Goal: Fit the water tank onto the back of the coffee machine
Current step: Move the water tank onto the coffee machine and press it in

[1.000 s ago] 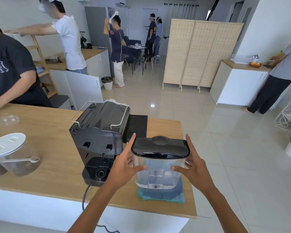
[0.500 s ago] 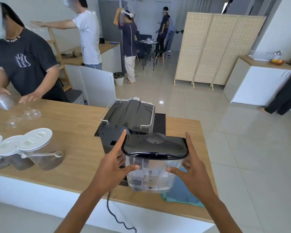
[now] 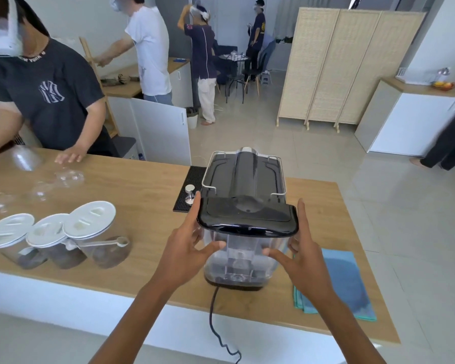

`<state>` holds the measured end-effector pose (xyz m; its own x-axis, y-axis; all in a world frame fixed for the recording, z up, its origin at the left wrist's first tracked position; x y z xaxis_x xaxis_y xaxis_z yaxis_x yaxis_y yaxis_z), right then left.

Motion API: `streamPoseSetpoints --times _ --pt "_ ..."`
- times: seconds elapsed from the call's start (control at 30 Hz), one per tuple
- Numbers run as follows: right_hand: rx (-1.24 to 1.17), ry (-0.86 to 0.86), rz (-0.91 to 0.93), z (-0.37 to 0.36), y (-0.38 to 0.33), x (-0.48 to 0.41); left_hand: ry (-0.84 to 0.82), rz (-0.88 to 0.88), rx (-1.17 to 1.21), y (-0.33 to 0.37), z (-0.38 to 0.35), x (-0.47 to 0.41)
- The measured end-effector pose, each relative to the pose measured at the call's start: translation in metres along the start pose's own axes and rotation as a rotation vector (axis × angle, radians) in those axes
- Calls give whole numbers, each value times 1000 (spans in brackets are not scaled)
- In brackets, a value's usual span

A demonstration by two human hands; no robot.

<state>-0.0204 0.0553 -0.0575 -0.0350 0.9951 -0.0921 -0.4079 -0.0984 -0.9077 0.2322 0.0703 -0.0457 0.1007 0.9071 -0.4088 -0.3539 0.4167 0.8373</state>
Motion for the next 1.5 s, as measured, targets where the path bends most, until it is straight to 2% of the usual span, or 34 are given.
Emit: streamPoseSetpoints --times 0.17,0.5,0.67,0.9,1.23,1.4,1.5 --pt "18 35 -35 -12 -7 -4 -1 -11 -48 -15 3 -8" --pt "239 167 -37 -21 -6 -7 32 -59 -19 -41 1 -13" --pt "236 211 -35 -26 -4 -4 33 -83 -41 -45 2 -17" --pt "290 201 -96 -34 6 1 17 -67 -43 -61 -4 -9" --pt "242 198 -80 -35 12 1 3 -42 -39 -66 -3 -8" --pt "138 140 -108 -35 22 1 -70 -47 -53 -66 8 -1" --pt "170 118 -171 -31 46 7 -105 -11 -99 -82 13 14"
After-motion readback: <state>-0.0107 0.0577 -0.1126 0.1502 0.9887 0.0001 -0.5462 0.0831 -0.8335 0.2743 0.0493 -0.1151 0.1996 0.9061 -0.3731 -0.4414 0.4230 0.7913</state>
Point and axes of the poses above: each hand's wrist, its own x-axis away from the middle knuckle, its own z-axis out of the back of the hand, y = z × x, the point moved 1 cm from there along -x, towards the middle knuckle, and after that the axes turned 12 degrees about -z, right-handed, at the moved point
